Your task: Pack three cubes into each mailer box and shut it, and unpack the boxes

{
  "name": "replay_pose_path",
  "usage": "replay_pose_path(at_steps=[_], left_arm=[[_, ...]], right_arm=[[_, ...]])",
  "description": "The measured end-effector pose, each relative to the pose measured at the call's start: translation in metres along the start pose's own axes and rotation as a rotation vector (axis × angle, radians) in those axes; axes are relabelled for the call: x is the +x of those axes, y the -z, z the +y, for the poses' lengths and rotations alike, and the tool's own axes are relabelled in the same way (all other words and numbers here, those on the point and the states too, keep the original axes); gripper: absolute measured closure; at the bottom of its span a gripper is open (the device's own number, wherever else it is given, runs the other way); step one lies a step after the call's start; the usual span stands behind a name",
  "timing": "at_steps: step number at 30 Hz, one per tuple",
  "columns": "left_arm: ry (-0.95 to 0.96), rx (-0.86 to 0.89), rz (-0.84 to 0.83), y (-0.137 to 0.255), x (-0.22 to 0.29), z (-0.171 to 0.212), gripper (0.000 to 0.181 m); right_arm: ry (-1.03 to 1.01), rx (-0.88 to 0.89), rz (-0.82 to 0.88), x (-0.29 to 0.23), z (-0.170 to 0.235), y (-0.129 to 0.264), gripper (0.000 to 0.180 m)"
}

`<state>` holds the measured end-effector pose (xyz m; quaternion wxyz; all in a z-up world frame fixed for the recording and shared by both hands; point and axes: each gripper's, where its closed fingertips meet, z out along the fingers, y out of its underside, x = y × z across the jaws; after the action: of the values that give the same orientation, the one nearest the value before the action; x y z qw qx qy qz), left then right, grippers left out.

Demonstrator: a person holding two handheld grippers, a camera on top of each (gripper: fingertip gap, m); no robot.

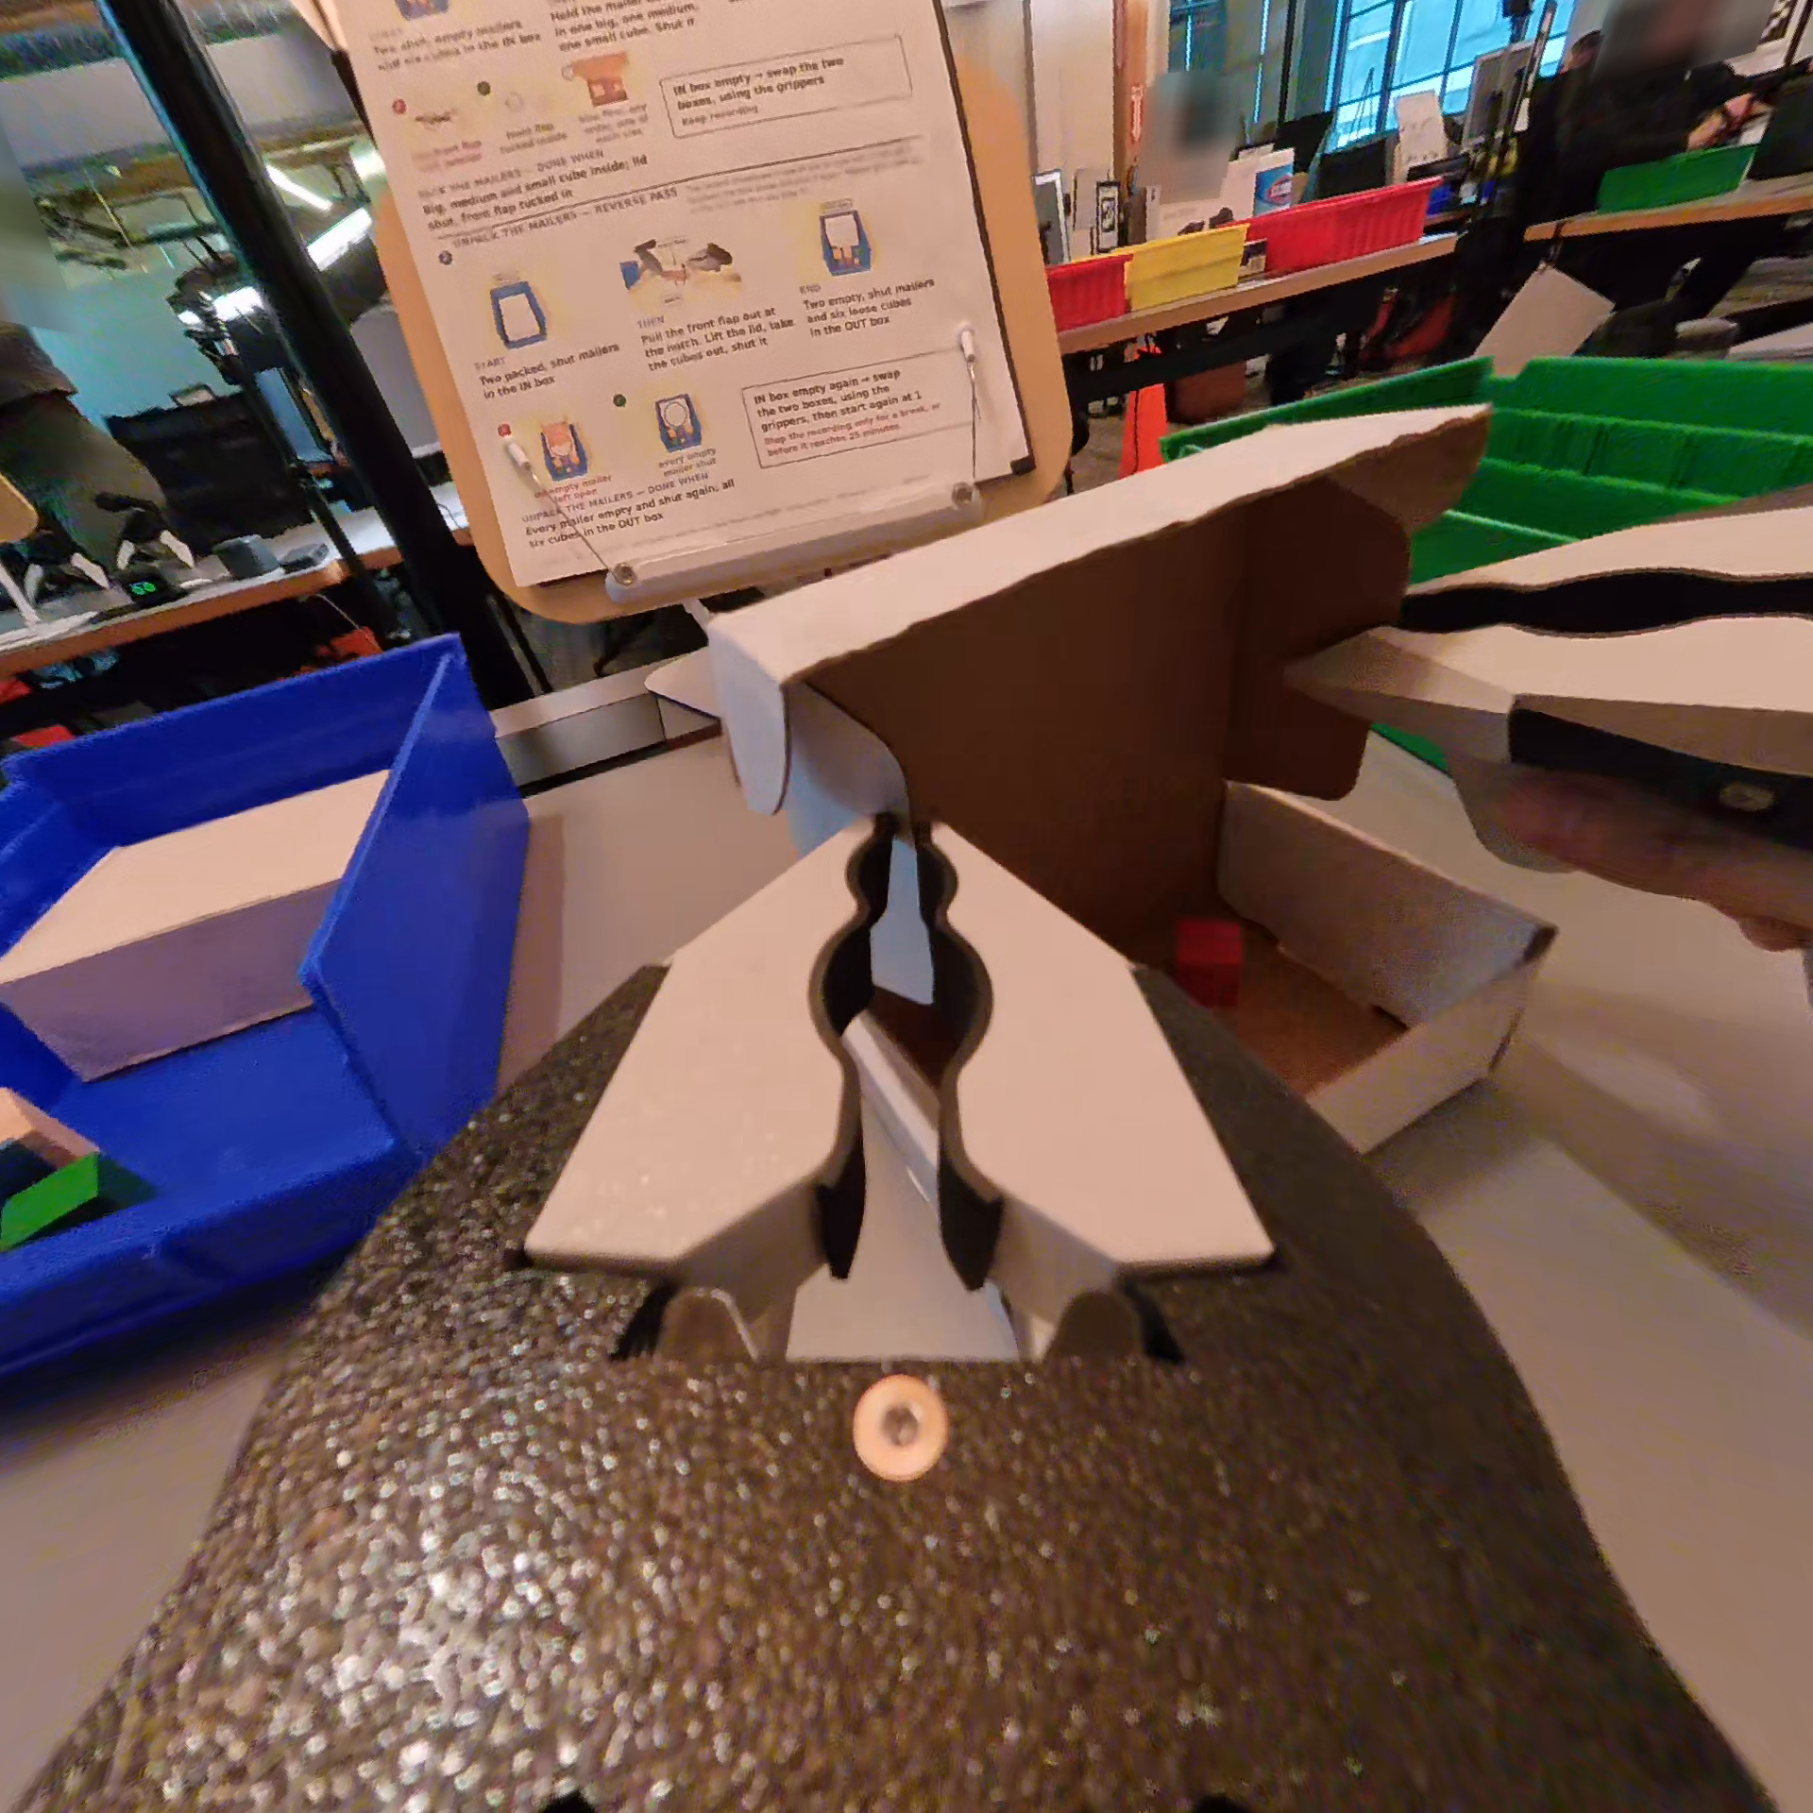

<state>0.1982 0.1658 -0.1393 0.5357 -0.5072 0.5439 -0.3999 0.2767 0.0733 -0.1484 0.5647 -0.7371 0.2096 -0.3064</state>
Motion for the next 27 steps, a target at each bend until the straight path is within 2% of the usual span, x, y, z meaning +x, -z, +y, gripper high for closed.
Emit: replay_pose_path(at_steps=[4,12,13,15,18,21,23,25,27], left_arm=[[0.023,-0.064,0.041,0.014,0.009,0.014,0.179],[0.001,-0.154,0.033,0.031,0.013,0.045,0.181],[-0.008,-0.165,0.039,0.032,0.014,0.047,0.181],[-0.039,-0.176,0.051,0.037,0.015,0.047,0.175],[-0.097,-0.171,0.044,0.045,0.012,0.045,0.172],[-0.106,-0.17,0.022,0.052,0.006,0.044,0.171],[-0.083,-0.186,0.016,0.055,0.004,0.046,0.17],[-0.066,-0.193,0.021,0.058,0.004,0.048,0.17],[-0.076,-0.202,0.024,0.061,0.004,0.053,0.17]], right_arm=[[0.009,-0.004,0.002,-0.006,0.011,0.013,0.174],[0.079,-0.066,-0.102,-0.022,0.036,0.032,0.171],[0.1,-0.058,-0.086,-0.02,0.037,0.036,0.168],[0.141,-0.027,-0.005,-0.011,0.033,0.045,0.142],[0.354,0.074,0.124,-0.003,0.015,0.061,0.122],[0.776,0.206,0.26,-0.008,-0.015,0.073,0.119],[1.001,0.213,0.235,-0.023,-0.014,0.066,0.118],[1.046,0.208,0.165,-0.036,-0.008,0.056,0.119],[1.063,0.253,0.167,-0.043,-0.017,0.055,0.133]])
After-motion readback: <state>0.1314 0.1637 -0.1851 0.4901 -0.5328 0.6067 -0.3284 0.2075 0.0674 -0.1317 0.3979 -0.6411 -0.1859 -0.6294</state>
